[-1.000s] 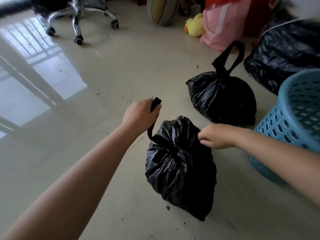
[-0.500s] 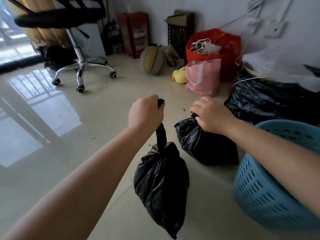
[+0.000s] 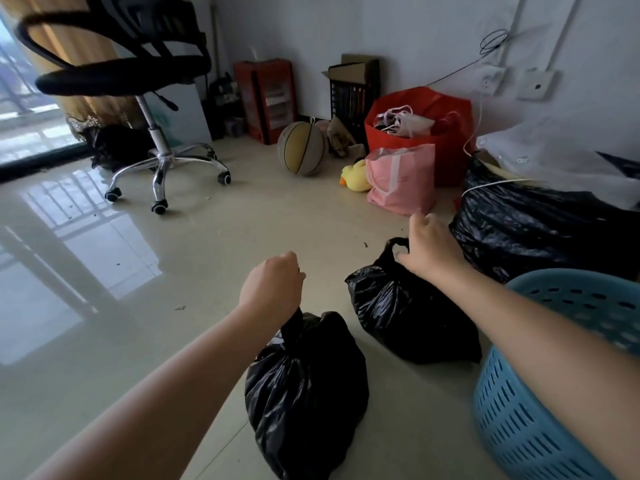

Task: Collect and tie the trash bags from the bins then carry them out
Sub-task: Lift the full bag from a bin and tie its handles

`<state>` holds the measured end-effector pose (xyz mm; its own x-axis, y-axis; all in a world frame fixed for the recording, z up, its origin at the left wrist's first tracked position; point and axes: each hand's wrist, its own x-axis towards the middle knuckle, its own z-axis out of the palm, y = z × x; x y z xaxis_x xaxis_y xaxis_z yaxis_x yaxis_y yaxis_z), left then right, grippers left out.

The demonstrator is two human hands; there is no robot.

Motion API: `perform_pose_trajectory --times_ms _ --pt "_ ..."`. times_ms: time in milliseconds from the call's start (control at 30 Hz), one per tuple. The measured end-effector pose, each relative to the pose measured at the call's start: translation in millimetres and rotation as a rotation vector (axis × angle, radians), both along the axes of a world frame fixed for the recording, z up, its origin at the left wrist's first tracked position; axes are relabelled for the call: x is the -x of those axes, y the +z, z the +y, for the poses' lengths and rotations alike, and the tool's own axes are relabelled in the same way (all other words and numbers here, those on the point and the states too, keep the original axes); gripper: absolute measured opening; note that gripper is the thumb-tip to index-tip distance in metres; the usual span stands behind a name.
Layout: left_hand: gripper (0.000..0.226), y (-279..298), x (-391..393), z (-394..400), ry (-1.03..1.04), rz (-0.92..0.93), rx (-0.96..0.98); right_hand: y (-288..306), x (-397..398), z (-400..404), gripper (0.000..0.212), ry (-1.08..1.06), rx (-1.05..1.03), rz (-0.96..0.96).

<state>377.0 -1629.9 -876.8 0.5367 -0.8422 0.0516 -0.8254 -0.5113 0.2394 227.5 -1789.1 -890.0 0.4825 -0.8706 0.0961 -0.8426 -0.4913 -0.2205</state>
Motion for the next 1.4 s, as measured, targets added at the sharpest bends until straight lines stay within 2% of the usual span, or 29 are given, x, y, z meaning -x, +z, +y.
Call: perform_pose_trajectory --times_ms 67,100,167,200,267,300,400,500,633,867,1133,1267,1333,1400 --pt "0.025 0.7 -1.5 2.6 -0.025 -0.036 -0.032 3.7 -1.9 -3.2 0.059 -0.020 -0.105 -0.110" --pt "0.025 1.8 -1.9 2.7 -0.039 -0.060 -0.044 6.0 -2.7 -3.8 0.054 0.021 -0.187 -0.126" --pt "0.025 2.7 -1.5 2.3 -0.061 -0.103 -0.069 9.0 -4.9 -0.2 0.025 0.125 -0.316 0.012" --pt "0.024 2.3 -1.6 2.7 -0.068 -0.120 -0.086 9.2 -6.1 3.5 0.017 0.168 -0.317 0.111" --pt "0.019 -1.0 -3.4 4.1 -0.081 -0.162 -0.141 9.5 -9.3 8.4 0.017 0.222 -0.255 0.268" --pt "0.017 -3.3 -4.7 5.0 -0.087 -0.175 -0.168 9.8 -10.9 8.5 0.014 0.228 -0.219 0.283" --pt "0.016 -6.0 -9.0 5.4 -0.086 -0.158 -0.148 21.3 -18.3 12.8 0.010 0.244 -0.085 0.178" --pt "0.016 3.1 -9.4 4.8 -0.054 -0.181 -0.083 42.5 -30.9 18.2 0.018 0.303 0.038 0.050" --pt "0.018 38.6 -5.4 13.2 -0.030 -0.159 -0.082 82.4 -41.8 35.8 0.023 0.396 0.150 0.038" --pt "0.020 149.9 -6.6 28.9 -0.090 -0.153 -0.203 177.3 -37.6 72.9 0.012 0.534 0.176 0.125" --pt "0.024 339.1 21.5 32.7 -0.178 -0.055 -0.435 348.1 -0.8 114.2 0.029 0.491 -0.067 0.056" --pt "0.027 419.4 33.2 38.6 -0.241 -0.044 -0.402 419.3 29.4 134.7 0.021 0.455 -0.095 0.045" --pt "0.027 447.3 39.8 37.2 -0.315 -0.063 -0.380 443.3 43.0 139.5 0.014 0.393 -0.109 0.043" --pt "0.027 467.3 49.1 34.3 -0.420 -0.076 -0.371 461.8 58.4 144.6 0.016 0.318 -0.122 0.027"
